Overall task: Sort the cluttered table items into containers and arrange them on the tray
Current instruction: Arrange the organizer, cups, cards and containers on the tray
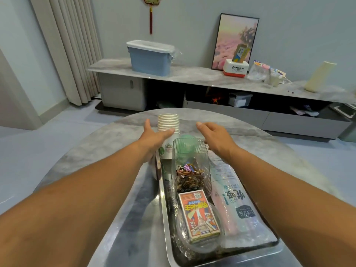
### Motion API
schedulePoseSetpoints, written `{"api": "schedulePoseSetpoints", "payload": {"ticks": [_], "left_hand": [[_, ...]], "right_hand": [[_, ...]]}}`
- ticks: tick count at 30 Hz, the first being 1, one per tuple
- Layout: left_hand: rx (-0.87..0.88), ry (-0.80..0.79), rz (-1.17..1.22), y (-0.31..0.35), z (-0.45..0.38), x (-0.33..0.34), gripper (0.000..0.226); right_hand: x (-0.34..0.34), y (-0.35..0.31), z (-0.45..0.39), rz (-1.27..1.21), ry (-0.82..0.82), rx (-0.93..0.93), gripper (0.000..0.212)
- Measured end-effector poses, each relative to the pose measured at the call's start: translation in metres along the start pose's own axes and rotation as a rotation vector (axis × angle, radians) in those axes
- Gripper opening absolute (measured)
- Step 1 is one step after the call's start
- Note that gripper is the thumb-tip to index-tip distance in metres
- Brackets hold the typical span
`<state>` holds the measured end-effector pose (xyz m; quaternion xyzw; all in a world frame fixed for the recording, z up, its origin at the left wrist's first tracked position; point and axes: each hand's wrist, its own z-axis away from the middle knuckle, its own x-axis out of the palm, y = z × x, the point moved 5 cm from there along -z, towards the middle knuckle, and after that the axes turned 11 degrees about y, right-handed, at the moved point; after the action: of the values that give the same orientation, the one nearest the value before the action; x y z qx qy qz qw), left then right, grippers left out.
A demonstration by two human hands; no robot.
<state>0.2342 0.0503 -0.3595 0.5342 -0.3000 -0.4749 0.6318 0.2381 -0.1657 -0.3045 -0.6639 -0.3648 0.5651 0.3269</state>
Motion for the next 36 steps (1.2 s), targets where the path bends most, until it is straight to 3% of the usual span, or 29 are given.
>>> {"api": "schedulePoseSetpoints", "payload": {"ticks": [4,8,12,19,25,29,33,36], "left_hand": [[0.038,-0.085,-0.025,0.000,-0.003,0.014,0.120],[0.116,-0.172,-0.038,-0.006,-0.001,0.014,0.092],[0.193,-0.185,-0.135,-0.018,0.006,0.001,0.080],[0.316,-0.127,-0.262,-0.025,0.015,-0.002,0.089],[0.155,-0.167,-0.230,-0.031,0.026,-0.004,0.113],[0.024,-0.112,-0.245,-0.037,0.040,-0.010,0.111],[0.043,0.004,-0.298,-0.044,0.065,-0.007,0.052],[0.079,0.026,-0.261,-0.043,0.073,-0.005,0.051]], "right_hand": [[0.013,-0.013,-0.015,0.072,-0.182,0.095,0.052],[0.020,-0.011,-0.016,0.172,-0.286,0.118,0.047],[0.023,-0.003,-0.013,0.130,-0.272,0.116,0.043],[0.027,-0.002,-0.003,0.144,-0.201,0.131,0.057],[0.005,0.000,0.014,0.422,-0.047,0.124,0.085],[0.001,0.009,0.049,0.397,-0.164,0.034,0.053],[-0.004,0.005,0.070,0.516,-0.247,-0.111,0.038],[-0.005,-0.001,0.075,0.589,-0.286,-0.067,0.024]]}}
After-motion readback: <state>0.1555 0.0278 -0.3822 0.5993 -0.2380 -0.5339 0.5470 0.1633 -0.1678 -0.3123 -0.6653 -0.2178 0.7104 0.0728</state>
